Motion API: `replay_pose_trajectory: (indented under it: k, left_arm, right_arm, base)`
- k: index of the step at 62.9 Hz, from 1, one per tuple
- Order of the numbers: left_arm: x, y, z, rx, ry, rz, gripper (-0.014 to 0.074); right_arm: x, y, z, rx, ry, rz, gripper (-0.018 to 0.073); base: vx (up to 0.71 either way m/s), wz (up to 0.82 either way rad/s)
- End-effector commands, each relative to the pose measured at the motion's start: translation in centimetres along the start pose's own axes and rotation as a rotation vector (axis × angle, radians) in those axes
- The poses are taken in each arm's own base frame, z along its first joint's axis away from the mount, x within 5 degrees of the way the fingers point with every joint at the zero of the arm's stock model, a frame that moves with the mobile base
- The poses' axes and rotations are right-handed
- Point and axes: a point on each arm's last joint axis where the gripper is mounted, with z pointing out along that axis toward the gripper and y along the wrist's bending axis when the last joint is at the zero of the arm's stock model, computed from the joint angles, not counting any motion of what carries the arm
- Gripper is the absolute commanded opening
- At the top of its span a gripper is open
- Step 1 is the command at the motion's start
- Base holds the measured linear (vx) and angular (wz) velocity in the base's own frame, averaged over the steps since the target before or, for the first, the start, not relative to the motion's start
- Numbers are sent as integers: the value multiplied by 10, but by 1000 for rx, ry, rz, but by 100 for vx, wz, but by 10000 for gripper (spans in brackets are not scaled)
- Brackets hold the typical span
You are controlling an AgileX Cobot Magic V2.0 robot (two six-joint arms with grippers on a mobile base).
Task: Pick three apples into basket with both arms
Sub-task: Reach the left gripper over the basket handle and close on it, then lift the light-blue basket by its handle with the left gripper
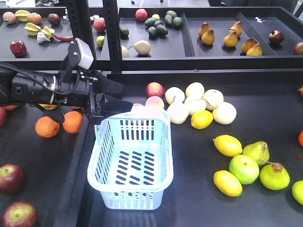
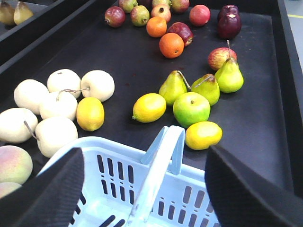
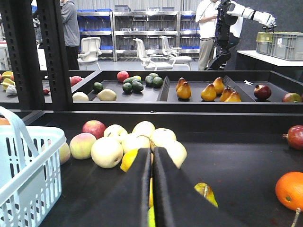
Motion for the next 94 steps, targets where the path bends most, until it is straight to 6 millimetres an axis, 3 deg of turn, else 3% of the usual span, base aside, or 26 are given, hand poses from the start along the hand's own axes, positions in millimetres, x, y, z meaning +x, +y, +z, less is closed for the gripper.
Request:
replay_pose_trajectory:
  k: [1,18,32,60,71,85,94]
  left_arm:
    - [-16,-6,-3,11,-13,65,502]
    - [-5,-10,19,62,12,93,502]
    - [13,0,33,31,54,61,502]
    - [30,8,42,8,91,44,492]
    - [30,8,42,6,91,-9,349]
    - [23,4,39,22,73,-95,-3]
    - [7,-7,30,83,30,-139,-8]
  right_arm:
    - [-3,1,-1,-12,-68,-11,-5]
    - [-3,1,-1,-12,-68,-11,-5]
    - [-3,1,-1,-12,-68,-11,-5]
    - [-3,1,-1,-12,-68,-11,-5]
    - [-3,1,-1,-12,-68,-11,-5]
    - [-3,1,-1,-12,-68,-11,-5]
    - [-3,1,-1,-12,-68,-11,-5]
  base:
    - [0,0]
    - [0,0]
    - [0,0]
    - [0,0]
    - [0,0]
    - [0,0]
    - [0,0]
